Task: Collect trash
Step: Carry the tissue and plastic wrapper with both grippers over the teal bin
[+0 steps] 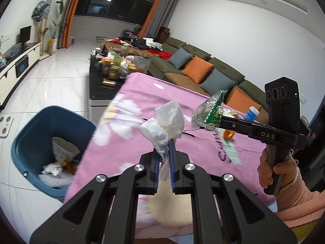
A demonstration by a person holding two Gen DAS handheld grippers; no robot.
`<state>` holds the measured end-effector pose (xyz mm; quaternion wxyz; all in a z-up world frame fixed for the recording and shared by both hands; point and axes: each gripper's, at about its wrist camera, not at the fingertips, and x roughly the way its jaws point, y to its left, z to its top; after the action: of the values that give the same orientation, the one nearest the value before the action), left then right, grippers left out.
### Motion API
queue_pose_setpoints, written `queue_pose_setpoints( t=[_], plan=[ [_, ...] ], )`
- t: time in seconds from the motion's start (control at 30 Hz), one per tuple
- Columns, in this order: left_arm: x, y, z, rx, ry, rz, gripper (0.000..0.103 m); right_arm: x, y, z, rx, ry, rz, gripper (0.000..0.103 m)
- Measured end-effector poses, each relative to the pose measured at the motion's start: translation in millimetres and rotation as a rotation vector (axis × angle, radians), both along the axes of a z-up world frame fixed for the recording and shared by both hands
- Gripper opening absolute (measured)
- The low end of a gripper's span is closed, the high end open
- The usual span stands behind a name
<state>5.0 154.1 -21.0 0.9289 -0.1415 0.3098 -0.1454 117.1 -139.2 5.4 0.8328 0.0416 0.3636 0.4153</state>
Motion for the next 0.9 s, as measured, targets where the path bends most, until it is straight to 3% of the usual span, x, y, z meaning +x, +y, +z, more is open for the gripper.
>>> queue_pose_setpoints(
  t=[0.43,0.9],
  plan=[
    [-10.4,54.6,-0.1,0.014,0.008,0.151,0.009,11.1,69.3,-5.9,-0.006,0.036,0.111,0.002],
    [-12.0,87.2,-11.3,0.033,0.047,0.243,0.009,23.7,115.4,-14.9,-0.028,0.059,0.169,0.002]
  ],
)
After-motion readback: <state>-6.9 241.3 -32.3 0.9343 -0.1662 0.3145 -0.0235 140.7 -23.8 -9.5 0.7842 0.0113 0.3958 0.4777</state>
